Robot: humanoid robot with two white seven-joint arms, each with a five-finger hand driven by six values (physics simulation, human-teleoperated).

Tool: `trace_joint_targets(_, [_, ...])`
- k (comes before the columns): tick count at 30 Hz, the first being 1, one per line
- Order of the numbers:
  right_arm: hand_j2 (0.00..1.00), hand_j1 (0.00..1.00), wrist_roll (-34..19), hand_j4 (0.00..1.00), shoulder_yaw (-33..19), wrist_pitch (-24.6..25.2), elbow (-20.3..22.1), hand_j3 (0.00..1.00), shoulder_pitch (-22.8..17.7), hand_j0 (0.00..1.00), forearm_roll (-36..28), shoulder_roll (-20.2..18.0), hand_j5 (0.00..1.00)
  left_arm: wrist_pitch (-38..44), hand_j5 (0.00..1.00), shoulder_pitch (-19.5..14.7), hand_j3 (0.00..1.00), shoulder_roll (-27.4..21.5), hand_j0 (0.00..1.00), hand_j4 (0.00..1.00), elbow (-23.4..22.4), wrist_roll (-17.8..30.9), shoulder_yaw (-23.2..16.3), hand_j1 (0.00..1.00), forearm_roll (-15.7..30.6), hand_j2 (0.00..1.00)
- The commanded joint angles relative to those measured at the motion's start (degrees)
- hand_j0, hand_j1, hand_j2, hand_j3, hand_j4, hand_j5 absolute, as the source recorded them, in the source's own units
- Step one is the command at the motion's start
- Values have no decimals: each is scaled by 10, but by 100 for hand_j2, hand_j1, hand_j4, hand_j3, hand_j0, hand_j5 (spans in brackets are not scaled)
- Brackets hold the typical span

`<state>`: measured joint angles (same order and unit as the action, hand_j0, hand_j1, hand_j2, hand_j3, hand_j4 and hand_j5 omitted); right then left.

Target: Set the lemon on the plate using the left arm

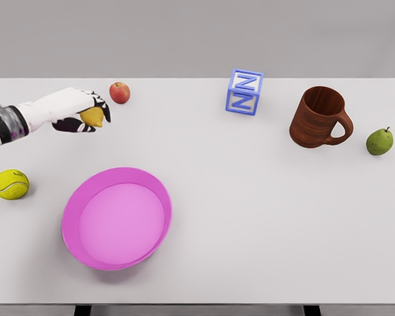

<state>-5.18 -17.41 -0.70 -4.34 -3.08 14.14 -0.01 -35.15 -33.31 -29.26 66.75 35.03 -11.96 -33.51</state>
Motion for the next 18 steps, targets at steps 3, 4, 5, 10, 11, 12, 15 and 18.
trace_joint_targets(3, [100, 100, 0, 100, 0, 0, 0, 100, 0, 100, 0, 0, 100, 2, 46, 16, 46, -2, 46, 46, 29, 0, 17, 46, 5, 46])
trace_joint_targets(4, [100, 100, 0, 100, 0, 0, 0, 100, 0, 100, 0, 0, 100, 2, 46, 25, 46, -2, 46, 46, 43, 0, 25, 46, 5, 46])
trace_joint_targets(5, [100, 100, 0, 100, 0, 0, -1, 100, 0, 100, 0, 0, 100, 2, 46, 31, 46, -2, 46, 46, 53, 0, 27, 46, 5, 46])
trace_joint_targets(10, [100, 100, 0, 100, 0, 0, -1, 100, 0, 100, 0, 0, 100, 2, 46, 37, 46, -2, 46, 46, 67, 0, 31, 46, 13, 46])
trace_joint_targets(11, [100, 100, 0, 100, 0, 0, 0, 100, 0, 100, 0, 0, 100, 2, 46, 42, 46, -3, 46, 46, 72, 0, 33, 46, 13, 46])
trace_joint_targets(12, [100, 100, 0, 100, 0, 0, -1, 100, 0, 100, 0, 0, 100, 2, 46, 46, 46, -3, 46, 46, 78, 0, 33, 46, 14, 46])
trace_joint_targets(15, [100, 100, 0, 100, 0, 0, 0, 100, 0, 100, 0, 0, 100, 2, 46, 68, 46, -4, 46, 46, 103, 0, 53, 46, 14, 46])
trace_joint_targets(18, [100, 100, 0, 100, 0, 0, 0, 100, 0, 100, 0, 0, 100, 2, 46, 87, 46, -5, 46, 46, 131, 0, 66, 46, 14, 46])
